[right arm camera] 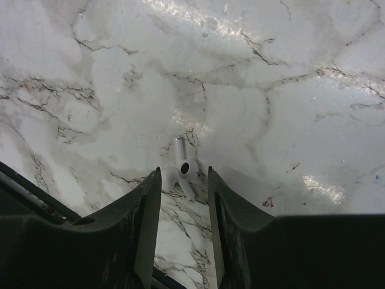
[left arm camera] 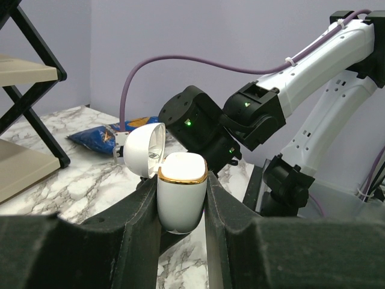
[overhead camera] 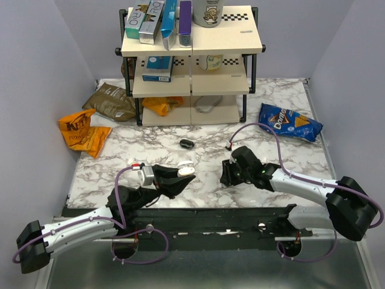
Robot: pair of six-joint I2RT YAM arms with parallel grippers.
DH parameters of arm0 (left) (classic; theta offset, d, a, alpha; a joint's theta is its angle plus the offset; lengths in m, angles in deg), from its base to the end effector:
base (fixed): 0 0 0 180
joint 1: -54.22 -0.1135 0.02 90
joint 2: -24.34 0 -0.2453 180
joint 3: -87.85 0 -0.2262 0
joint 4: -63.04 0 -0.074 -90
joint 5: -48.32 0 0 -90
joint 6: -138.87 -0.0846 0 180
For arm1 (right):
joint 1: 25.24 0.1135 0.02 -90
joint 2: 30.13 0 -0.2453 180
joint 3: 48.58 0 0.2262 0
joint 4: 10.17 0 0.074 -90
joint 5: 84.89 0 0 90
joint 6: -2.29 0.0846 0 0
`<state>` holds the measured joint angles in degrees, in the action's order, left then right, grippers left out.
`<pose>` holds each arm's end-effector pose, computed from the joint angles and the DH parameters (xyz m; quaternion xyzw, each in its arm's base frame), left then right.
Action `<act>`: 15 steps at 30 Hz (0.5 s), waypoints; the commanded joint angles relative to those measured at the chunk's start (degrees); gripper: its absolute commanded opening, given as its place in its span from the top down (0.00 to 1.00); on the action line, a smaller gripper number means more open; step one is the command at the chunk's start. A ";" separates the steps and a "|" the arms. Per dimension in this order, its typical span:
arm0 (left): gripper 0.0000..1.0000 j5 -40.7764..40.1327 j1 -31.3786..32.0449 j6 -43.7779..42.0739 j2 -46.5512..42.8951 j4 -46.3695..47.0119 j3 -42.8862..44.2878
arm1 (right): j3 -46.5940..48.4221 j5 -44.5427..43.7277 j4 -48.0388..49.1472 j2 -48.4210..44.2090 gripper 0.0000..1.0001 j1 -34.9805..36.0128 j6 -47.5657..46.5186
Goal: Insert the wireless bluetooth earbuds into the charging case
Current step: Adjust the earbud at the center of the board.
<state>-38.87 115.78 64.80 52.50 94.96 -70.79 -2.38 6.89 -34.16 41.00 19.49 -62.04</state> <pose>0.0782 -0.1531 0.2698 0.2270 0.4863 -0.5383 0.6498 0.1757 0.1778 0.1307 -0.1604 0.9225 0.2141 0.2783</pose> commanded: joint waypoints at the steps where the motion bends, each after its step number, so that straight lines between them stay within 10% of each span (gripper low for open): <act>1: 1.00 -1.67 0.58 -0.63 -0.65 0.15 0.26 | -0.49 -0.90 1.48 1.81 0.57 0.45 0.78; 15: 1.00 -2.37 0.93 -0.81 -1.79 -1.17 0.09 | 1.10 -1.52 1.66 4.89 0.60 0.53 1.22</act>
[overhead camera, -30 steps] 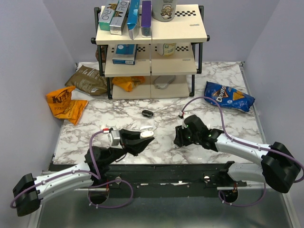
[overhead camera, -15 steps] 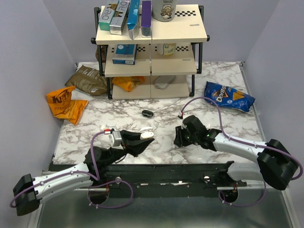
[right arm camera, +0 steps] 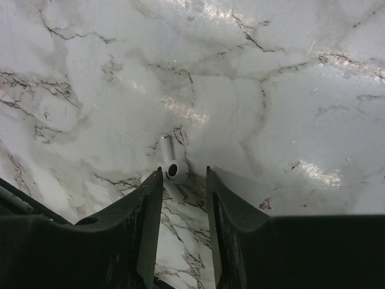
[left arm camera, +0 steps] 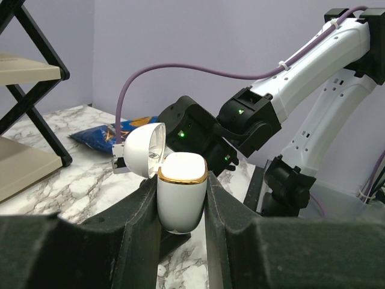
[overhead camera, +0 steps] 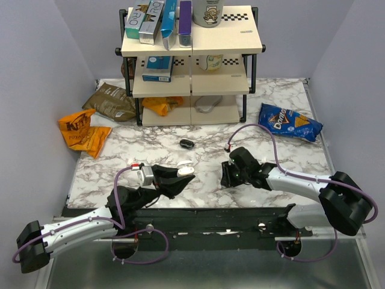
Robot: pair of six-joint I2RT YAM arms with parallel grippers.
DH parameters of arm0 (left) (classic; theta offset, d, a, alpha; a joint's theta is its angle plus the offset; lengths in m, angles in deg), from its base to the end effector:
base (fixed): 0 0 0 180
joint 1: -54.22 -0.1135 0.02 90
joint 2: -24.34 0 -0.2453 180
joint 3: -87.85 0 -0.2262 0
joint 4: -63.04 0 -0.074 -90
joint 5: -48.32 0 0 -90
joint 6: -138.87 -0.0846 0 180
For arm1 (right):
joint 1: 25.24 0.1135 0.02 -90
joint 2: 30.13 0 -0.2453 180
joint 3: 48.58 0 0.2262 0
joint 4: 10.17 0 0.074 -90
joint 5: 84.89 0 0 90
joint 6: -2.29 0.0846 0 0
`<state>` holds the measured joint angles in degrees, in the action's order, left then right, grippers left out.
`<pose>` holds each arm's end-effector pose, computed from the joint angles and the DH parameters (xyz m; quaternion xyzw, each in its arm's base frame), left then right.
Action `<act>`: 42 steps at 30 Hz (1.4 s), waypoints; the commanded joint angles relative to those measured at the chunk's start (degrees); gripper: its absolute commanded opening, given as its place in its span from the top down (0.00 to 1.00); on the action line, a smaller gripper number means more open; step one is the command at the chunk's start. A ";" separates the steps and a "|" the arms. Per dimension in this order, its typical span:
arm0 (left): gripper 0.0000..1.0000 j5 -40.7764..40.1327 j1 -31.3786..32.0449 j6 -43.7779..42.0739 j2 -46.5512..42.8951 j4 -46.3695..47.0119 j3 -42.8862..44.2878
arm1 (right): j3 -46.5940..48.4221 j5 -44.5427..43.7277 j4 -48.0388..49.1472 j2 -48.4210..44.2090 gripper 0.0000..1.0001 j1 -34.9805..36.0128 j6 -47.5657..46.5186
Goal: Insert the wireless bluetooth earbuds into the charging case
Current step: Adjust the earbud at the center of the board.
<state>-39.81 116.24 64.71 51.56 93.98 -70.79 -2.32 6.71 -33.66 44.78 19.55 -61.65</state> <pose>0.0775 -0.1519 0.2698 0.2231 0.4882 -0.5369 0.6508 0.1772 0.1792 0.1167 -0.1584 0.9325 0.1988 0.2567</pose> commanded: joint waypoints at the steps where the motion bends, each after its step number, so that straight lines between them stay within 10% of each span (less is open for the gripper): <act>1: 1.00 -1.43 0.56 -0.72 -0.86 -0.27 0.09 | 1.03 -1.34 1.15 1.20 0.60 0.47 0.83; 25: 1.00 -2.75 0.91 -0.54 -1.56 -1.59 0.09 | 5.42 -8.11 0.80 6.47 0.68 0.29 2.59; 34: 1.00 -2.92 1.09 -0.81 -2.53 -2.47 0.35 | 5.69 -9.96 -1.13 1.91 0.45 0.29 0.22; 42: 1.00 -3.10 1.26 -1.16 -2.17 -2.12 0.53 | 3.93 -6.36 -4.37 -8.90 0.49 3.01 -2.85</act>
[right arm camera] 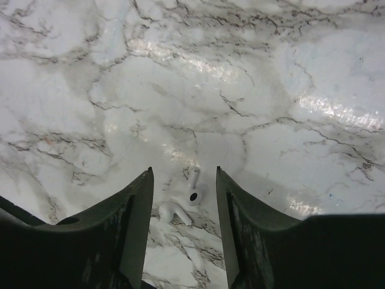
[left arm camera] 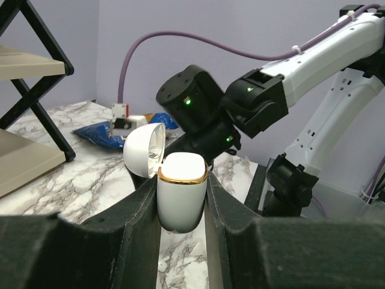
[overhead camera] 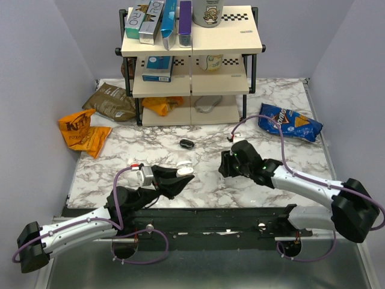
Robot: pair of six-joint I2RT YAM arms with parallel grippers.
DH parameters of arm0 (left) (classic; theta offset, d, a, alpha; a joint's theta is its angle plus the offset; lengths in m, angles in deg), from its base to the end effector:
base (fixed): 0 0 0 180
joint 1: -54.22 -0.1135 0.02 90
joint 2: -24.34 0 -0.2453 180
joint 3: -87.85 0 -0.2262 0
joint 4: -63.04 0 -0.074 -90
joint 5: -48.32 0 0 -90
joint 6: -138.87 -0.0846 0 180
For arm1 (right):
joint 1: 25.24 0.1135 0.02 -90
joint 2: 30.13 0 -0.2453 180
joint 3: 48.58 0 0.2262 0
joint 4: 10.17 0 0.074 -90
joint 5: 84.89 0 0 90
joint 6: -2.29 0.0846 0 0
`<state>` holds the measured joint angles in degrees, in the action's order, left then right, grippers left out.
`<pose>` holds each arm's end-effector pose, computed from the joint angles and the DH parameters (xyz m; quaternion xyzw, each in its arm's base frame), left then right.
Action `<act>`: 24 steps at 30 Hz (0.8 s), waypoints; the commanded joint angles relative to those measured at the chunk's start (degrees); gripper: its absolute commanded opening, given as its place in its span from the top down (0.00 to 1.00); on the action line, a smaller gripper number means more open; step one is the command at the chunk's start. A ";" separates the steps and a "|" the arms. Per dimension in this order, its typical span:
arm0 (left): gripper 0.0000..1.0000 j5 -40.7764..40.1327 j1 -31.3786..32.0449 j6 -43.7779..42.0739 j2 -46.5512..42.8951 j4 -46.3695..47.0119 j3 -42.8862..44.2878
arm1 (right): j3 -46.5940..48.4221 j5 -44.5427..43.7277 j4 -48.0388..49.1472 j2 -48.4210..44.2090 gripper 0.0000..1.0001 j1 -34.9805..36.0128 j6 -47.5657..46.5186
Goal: Insert the wireless bluetooth earbuds into the charging case
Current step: Adjust the earbud at the center of the board.
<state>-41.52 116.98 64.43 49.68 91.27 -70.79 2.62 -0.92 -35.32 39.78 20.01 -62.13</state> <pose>0.0769 -0.1500 0.2679 0.2184 0.4969 -0.5309 0.6507 0.1922 0.1812 0.1617 -0.1366 0.9088 0.1873 0.3470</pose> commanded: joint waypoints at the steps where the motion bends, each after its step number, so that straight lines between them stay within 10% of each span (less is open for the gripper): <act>1: 1.00 -1.31 0.52 -0.96 -0.29 0.59 0.53 | -0.57 1.71 -3.85 -3.82 0.49 3.60 -2.90; 17: 1.00 -0.96 0.87 -0.26 -1.26 -1.08 0.79 | 1.55 -4.34 -11.16 0.41 0.47 12.31 0.34; 24: 1.00 -1.13 1.13 -0.26 -1.53 -1.52 0.79 | -0.57 -8.74 -13.36 -1.36 0.83 12.31 5.26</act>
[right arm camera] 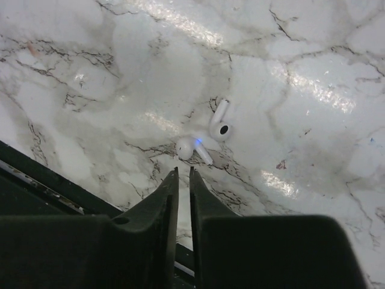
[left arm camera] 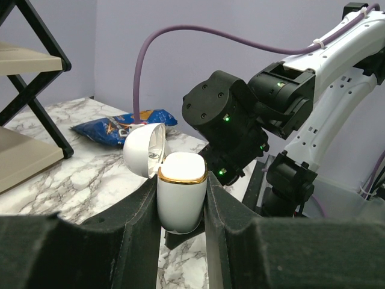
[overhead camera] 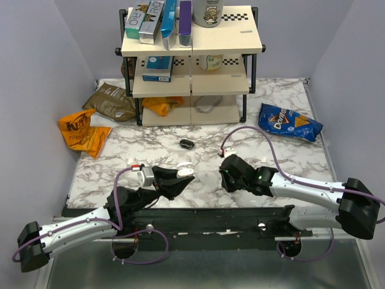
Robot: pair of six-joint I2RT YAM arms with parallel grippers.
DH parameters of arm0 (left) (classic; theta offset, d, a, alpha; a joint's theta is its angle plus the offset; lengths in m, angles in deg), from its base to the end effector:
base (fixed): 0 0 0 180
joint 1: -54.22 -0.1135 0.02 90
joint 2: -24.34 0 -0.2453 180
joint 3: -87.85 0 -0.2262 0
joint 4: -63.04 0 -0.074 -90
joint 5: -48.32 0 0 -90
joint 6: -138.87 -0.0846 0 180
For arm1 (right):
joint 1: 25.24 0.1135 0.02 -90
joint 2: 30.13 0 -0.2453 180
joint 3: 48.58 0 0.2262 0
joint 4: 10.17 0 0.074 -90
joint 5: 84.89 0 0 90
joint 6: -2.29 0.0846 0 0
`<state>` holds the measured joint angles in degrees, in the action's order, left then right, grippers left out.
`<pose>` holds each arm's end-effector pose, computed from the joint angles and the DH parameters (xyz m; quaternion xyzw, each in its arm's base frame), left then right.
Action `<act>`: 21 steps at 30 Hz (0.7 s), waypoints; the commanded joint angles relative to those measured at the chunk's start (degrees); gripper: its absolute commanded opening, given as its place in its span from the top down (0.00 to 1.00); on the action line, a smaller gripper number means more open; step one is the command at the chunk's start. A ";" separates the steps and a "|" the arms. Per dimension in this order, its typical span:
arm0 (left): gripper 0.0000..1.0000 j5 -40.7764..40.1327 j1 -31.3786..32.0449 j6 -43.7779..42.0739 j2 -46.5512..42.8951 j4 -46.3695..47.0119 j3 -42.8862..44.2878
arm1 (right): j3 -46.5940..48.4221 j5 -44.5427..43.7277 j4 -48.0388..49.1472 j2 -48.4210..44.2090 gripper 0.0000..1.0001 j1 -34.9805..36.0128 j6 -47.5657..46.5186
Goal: Insert the wireless bluetooth earbuds into the charging case
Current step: Adjust the earbud at the center of the board.
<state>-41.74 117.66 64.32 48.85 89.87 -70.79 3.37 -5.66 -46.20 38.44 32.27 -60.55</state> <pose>0.0752 -0.1501 0.2665 0.2220 0.4999 -0.5316 0.6467 0.1436 0.1960 0.1522 -0.2179 0.9181 0.1490 0.2955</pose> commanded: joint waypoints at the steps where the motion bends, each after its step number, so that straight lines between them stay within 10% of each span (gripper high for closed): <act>1: 1.00 -0.91 0.46 -0.15 -0.69 -0.12 0.79 | -1.14 -3.83 -2.73 0.85 0.86 0.14 3.95; 4: 1.00 -0.82 0.46 -0.06 -0.61 -0.03 0.79 | -1.14 -3.13 -2.65 2.17 0.99 0.05 4.92; 21: 1.00 -1.44 0.98 1.43 -1.57 -0.73 0.09 | 0.44 2.15 3.41 11.49 0.99 0.05 3.78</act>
<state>-41.89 118.12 65.02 48.41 88.99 -70.79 3.19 -4.35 -45.29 47.93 32.27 -57.14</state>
